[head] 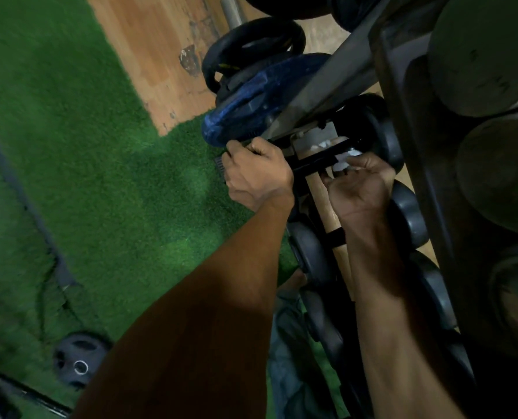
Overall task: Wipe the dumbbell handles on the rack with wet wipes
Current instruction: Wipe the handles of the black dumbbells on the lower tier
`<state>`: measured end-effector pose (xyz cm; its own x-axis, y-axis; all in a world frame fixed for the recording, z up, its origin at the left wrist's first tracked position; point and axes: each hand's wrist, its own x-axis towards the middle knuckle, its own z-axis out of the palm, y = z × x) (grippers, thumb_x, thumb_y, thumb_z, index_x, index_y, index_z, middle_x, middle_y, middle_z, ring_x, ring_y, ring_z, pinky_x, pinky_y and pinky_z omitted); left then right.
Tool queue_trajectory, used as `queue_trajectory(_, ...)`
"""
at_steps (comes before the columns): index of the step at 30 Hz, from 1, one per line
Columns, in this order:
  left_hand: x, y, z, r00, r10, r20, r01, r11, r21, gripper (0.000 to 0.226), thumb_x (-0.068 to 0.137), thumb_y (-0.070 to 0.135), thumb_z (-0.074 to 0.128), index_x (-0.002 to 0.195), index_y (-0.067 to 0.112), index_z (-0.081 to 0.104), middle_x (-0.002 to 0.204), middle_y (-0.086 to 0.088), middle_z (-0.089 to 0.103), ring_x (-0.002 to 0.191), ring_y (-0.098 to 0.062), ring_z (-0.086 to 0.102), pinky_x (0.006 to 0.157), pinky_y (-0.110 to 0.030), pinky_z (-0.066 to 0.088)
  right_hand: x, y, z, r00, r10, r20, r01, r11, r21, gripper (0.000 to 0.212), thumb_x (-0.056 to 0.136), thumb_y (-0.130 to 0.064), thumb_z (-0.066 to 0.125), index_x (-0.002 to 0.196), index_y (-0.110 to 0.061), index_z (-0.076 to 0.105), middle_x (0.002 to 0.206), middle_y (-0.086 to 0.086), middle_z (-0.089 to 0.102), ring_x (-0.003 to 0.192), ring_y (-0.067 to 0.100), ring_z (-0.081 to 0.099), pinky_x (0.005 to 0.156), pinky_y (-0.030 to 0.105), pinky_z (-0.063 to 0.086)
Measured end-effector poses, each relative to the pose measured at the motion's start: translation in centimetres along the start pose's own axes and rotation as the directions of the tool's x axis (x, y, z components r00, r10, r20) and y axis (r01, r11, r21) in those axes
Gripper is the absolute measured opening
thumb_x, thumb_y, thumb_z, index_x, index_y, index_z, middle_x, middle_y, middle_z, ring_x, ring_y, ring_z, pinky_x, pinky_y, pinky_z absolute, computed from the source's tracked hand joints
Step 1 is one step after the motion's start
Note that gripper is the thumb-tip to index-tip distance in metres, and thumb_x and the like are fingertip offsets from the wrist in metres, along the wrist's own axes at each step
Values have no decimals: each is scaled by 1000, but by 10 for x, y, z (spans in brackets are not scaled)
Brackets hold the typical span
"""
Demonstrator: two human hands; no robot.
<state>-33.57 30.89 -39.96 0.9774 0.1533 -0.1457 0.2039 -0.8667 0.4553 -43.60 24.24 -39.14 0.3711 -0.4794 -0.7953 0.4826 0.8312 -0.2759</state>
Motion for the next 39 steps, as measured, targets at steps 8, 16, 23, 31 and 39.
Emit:
queue_trajectory(8,0,0,0,1000,22,-4,-22,1000,9,33,90,30,42,102,6,62,104,-13,65,95,-38,62,69,-38,32,1,31,-5,991,103,-80,-119,966,-229,14,67,-10,56,72,-12,69,70,4,64,63,21,62,67,28,46)
queue_trajectory(16,0,-1,0,1000,4,2,-4,1000,-6,44,86,36,33,102,7,61,104,-13,64,94,-38,62,70,-40,36,3,47,-14,977,-25,-210,-120,752,-648,30,93,6,53,68,-8,59,61,6,56,58,17,54,57,30,43)
queue_trajectory(23,0,-1,-2,999,-8,51,8,1000,-14,43,88,37,33,107,7,59,105,-13,61,96,-39,62,69,-42,38,-8,53,-2,901,-273,-338,-124,586,-801,12,79,-14,86,74,-16,75,74,4,69,64,19,59,61,30,47)
queue_trajectory(31,8,3,-21,963,-18,269,10,999,32,42,97,37,41,126,10,55,122,-16,60,108,-39,61,83,-44,46,-32,44,12,919,-165,-357,-131,728,-673,6,87,-9,78,86,-13,75,75,5,68,76,23,72,86,41,52)
queue_trajectory(39,35,-8,-106,866,105,489,-26,986,-166,17,87,29,66,80,14,62,84,-7,65,89,-33,64,68,-29,36,-83,52,61,908,-232,-348,26,862,-506,10,102,-22,65,112,-20,65,107,4,74,79,15,74,75,28,58)
